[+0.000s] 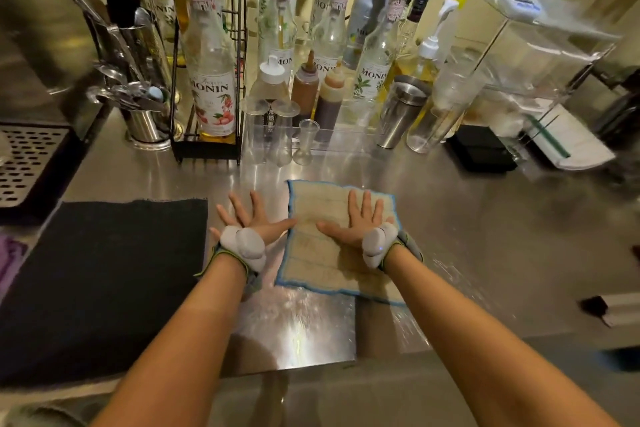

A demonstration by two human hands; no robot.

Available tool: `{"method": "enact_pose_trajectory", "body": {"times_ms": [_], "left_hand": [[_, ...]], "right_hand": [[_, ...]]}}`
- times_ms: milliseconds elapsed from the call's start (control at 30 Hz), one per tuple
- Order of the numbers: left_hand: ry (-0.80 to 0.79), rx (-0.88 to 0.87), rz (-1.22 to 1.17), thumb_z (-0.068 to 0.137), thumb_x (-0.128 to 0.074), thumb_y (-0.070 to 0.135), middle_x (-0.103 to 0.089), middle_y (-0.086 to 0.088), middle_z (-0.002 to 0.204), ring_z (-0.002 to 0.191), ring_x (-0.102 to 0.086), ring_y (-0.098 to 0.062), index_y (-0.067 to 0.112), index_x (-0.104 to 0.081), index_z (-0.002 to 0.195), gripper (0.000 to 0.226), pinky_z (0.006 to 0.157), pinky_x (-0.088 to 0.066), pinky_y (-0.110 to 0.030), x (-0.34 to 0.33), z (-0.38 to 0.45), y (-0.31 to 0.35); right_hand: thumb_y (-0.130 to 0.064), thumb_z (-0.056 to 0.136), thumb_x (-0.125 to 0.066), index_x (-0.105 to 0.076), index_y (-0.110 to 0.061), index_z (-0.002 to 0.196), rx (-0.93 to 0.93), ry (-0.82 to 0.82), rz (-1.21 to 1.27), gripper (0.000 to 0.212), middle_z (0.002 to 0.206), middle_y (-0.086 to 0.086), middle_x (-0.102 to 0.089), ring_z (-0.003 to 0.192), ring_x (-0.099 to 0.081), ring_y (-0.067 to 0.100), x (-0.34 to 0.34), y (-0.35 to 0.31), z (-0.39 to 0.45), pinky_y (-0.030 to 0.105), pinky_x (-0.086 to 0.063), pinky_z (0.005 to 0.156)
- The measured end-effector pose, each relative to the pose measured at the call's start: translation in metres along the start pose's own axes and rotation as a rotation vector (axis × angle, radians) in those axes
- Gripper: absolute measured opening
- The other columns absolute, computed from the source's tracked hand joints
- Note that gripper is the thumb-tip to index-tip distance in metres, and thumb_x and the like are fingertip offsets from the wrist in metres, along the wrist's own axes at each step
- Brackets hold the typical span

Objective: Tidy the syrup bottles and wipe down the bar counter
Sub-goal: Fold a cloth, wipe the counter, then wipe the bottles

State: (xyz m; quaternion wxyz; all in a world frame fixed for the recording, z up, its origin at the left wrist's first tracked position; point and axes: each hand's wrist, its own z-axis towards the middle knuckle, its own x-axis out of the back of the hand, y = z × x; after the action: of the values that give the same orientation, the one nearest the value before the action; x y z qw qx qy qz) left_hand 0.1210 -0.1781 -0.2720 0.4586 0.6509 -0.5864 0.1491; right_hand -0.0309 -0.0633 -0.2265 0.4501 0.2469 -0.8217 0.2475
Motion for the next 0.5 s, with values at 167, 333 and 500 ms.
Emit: {"method": "enact_pose_trajectory", "body": {"times_ms": [167, 333, 500], "left_hand": [[0.025, 0.02, 0.039, 0.069, -0.039, 0.083, 0.029, -0.013, 0.156, 0.141, 0.031, -0.04, 0.026, 0.014, 0.151, 0.114, 0.116, 0.011, -0.057, 0.001, -0.01, 0.006], [-0.012, -0.017, 0.071, 0.07, -0.037, 0.084, 0.028, -0.014, 0.156, 0.142, 0.027, -0.04, 0.024, 0.014, 0.151, 0.113, 0.116, 0.01, -0.057, 0.013, -0.026, 0.009], [-0.039, -0.011, 0.036, 0.068, -0.042, 0.083, 0.026, -0.015, 0.156, 0.142, 0.026, -0.042, 0.021, 0.013, 0.152, 0.118, 0.116, 0.008, -0.058, 0.018, -0.035, 0.01]], "right_hand": [[-0.073, 0.08, -0.041, 0.009, -0.03, 0.151, 0.073, 0.047, -0.035, 0.097, 0.159, -0.002, 0.02, 0.147, 0.02, 0.026, -0.007, -0.031, -0.002, 0.052, 0.007, 0.119], [-0.076, 0.076, -0.043, 0.01, -0.036, 0.15, 0.15, 0.038, -0.035, 0.099, 0.158, -0.008, 0.021, 0.147, 0.021, 0.02, -0.032, -0.019, -0.02, 0.048, 0.01, 0.12], [-0.074, 0.075, -0.047, 0.012, -0.031, 0.151, 0.025, 0.024, 0.02, 0.105, 0.159, -0.005, 0.02, 0.147, 0.02, 0.026, -0.013, -0.001, -0.015, 0.051, 0.007, 0.12]]}}
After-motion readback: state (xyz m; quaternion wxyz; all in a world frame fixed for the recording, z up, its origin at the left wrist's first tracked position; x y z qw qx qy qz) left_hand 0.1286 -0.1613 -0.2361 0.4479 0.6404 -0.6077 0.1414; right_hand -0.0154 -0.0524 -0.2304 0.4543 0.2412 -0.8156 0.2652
